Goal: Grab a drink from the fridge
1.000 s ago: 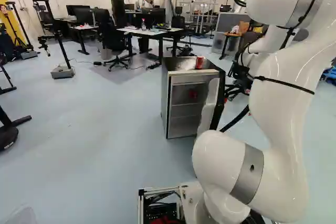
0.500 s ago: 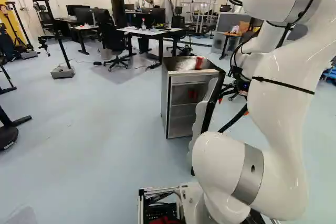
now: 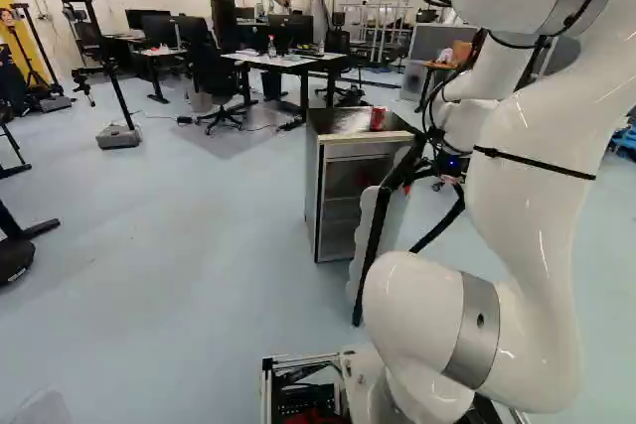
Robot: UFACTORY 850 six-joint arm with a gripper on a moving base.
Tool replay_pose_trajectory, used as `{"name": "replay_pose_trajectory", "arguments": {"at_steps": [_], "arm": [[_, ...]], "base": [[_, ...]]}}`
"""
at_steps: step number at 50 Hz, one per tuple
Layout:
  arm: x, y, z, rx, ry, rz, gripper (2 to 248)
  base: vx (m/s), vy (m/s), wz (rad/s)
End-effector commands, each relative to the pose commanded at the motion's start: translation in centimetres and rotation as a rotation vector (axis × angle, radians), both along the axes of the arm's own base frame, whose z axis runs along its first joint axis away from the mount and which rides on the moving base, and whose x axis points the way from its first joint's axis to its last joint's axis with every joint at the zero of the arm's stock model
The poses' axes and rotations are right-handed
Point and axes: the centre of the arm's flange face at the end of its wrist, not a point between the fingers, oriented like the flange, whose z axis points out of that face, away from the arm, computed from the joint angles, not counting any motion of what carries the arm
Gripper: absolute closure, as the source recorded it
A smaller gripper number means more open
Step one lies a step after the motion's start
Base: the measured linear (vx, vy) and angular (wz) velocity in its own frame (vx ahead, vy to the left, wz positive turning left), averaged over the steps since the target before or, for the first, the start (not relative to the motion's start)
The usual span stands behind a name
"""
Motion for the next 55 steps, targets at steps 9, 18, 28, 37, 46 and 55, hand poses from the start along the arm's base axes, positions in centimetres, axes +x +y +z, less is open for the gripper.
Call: {"name": "replay_pose_trajectory", "arguments": {"at_steps": [9,18,28,37,46,55], "arm": [[0.2,1.3,0.1,-0.033,-0.035,0.020,3],[0.4,2.5,0.2,-0.066,-0.071,0.040,3],[0.5,4.0,0.3,-0.101,-0.113,0.063,3],[0.7,5.2,0.4,-0.133,-0.152,0.084,3],[0.8,6.5,0.6,-0.161,-0.189,0.106,3],[0.5,8.0,0.6,-0.163,-0.197,0.132,3]], "base": [[0.000,0.000,0.000],[0.000,0.000,0.000],[0.000,0.000,0.000],[0.000,0.000,0.000],[0.000,0.000,0.000],[0.000,0.000,0.000]]}}
